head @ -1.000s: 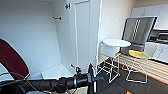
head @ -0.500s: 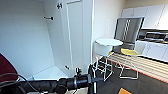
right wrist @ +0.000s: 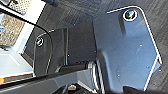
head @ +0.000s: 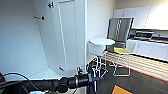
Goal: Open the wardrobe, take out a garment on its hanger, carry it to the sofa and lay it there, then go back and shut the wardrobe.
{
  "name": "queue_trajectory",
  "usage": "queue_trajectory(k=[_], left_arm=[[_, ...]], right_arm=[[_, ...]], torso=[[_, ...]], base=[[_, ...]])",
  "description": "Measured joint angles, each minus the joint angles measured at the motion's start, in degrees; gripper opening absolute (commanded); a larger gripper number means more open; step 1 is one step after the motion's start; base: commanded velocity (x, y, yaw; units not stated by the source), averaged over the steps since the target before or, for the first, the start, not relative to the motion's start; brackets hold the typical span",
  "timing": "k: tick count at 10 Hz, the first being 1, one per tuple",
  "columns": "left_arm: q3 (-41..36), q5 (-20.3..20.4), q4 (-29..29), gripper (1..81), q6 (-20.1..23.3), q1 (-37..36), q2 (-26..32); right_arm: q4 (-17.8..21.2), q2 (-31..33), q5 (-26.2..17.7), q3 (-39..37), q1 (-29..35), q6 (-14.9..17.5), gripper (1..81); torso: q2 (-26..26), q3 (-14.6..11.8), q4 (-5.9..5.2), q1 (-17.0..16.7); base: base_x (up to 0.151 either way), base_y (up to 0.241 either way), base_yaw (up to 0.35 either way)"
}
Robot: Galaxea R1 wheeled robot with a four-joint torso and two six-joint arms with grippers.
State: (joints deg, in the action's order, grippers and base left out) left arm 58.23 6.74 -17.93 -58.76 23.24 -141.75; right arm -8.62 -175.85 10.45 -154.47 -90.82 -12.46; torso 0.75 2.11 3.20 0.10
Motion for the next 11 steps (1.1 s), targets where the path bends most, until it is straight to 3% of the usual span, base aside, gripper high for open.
queue_trajectory(k=[9, 11], left_arm=[[1.3, -1.12, -0.22, 1.0, 0.0, 0.0, -1.52], [1.11, -1.1, -0.28, 1.0, 0.02, -0.06, -1.74]], right_arm=[[0.0, 0.11, -0.01, 0.0, 0.17, 0.0, 81.1], [0.02, 0.13, 0.11, -0.02, 0.24, -0.02, 81.1]], torso=[[0.0, 0.06, 0.0, 0.0], [0.02, 1.94, 0.0, -0.05]], base=[[0.0, 0.0, -0.186], [0.0, 0.0, -0.186]])
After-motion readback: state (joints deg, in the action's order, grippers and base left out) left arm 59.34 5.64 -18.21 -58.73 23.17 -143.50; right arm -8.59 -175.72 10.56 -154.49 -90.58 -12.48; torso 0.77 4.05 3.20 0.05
